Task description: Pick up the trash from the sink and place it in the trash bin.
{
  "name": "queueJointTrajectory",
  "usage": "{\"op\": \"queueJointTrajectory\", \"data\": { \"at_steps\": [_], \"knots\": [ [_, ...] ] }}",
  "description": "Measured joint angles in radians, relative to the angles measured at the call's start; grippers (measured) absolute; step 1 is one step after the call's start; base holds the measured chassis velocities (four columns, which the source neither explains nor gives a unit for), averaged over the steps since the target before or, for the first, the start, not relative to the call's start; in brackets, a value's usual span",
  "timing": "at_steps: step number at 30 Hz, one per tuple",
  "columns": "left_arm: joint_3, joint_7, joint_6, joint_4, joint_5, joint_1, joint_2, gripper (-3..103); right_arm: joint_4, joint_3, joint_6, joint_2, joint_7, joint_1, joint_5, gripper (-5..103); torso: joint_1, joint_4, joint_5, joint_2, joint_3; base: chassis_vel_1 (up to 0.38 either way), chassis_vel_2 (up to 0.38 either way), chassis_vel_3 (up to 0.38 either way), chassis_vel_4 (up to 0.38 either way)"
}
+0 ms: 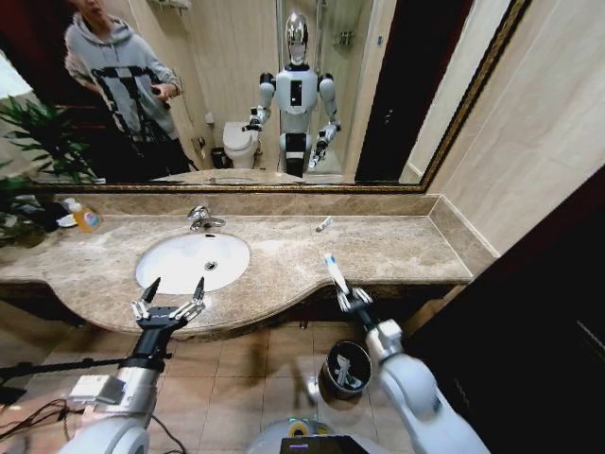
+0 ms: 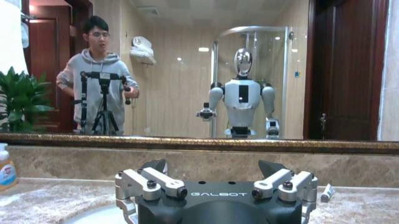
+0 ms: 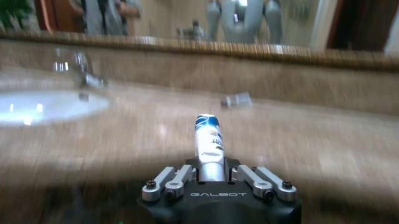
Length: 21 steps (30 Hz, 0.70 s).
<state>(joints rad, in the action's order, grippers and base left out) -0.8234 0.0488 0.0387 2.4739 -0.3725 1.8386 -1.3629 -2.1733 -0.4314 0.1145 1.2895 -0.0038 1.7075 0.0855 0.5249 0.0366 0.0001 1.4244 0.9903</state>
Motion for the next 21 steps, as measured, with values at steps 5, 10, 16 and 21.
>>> {"op": "queueJointTrajectory", "data": {
  "at_steps": [5,10,16,21],
  "knots": [
    [0.0,0.0,0.0,0.0,0.0,0.0,0.0,100,0.026,-0.032,-0.077,0.046,-0.034,0.146,-0.003,24,0.0,0.0001,-0.0002,0.0,0.0,0.0,0.0,0.0,0.0],
    [0.0,0.0,0.0,0.0,0.0,0.0,0.0,100,0.145,-0.053,-0.138,0.079,-0.056,0.173,-0.075,24,0.0,0.0002,-0.0002,0.0,0.0,0.0,0.0,0.0,0.0],
    [0.0,0.0,0.0,0.0,0.0,0.0,0.0,100,0.31,-0.056,-0.077,0.089,-0.082,0.122,-0.012,24,0.0,0.0002,-0.0001,0.0,0.0,0.0,0.0,0.0,0.0],
    [0.0,0.0,0.0,0.0,0.0,0.0,0.0,100,0.455,-0.043,0.011,0.083,-0.096,0.051,0.056,24,0.0,0.0002,0.0,0.0,0.0,0.0,0.0,0.0,0.0]
  ]
}}
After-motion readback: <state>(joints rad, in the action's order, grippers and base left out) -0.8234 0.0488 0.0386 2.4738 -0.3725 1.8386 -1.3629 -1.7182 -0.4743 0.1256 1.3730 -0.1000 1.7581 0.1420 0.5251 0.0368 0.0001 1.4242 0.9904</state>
